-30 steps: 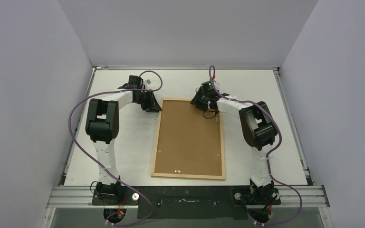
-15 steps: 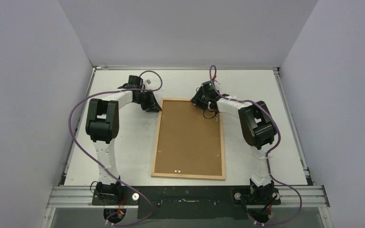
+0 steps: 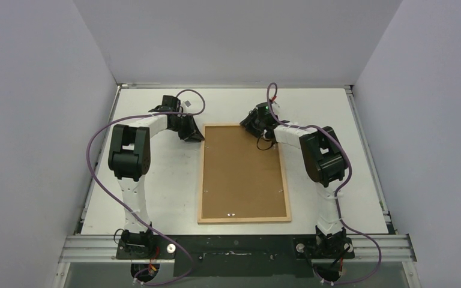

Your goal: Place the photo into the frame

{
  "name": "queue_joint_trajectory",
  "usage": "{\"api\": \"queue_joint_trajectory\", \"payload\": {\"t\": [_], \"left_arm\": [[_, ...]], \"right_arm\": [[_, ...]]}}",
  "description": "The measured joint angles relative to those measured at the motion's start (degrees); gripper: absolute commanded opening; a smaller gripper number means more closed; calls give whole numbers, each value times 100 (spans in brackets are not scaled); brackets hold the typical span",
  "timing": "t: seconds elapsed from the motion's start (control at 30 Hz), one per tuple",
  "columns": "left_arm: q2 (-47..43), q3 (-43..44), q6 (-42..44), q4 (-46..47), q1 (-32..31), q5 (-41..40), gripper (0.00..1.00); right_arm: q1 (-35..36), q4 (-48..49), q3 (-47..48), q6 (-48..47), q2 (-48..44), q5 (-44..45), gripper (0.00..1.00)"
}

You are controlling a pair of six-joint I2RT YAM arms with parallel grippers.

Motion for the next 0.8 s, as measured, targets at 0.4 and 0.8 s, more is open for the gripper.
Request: {"api": "queue_joint_trajectory", "payload": {"t": [0.4,0.8], "left_arm": [[9,0,4,-39,-2,70,15],[11,2,96,-50,4,48,23]], "right_arm": [[68,254,-118,505,4,448,39],[428,494,-177,2131,105,1495,41]]}}
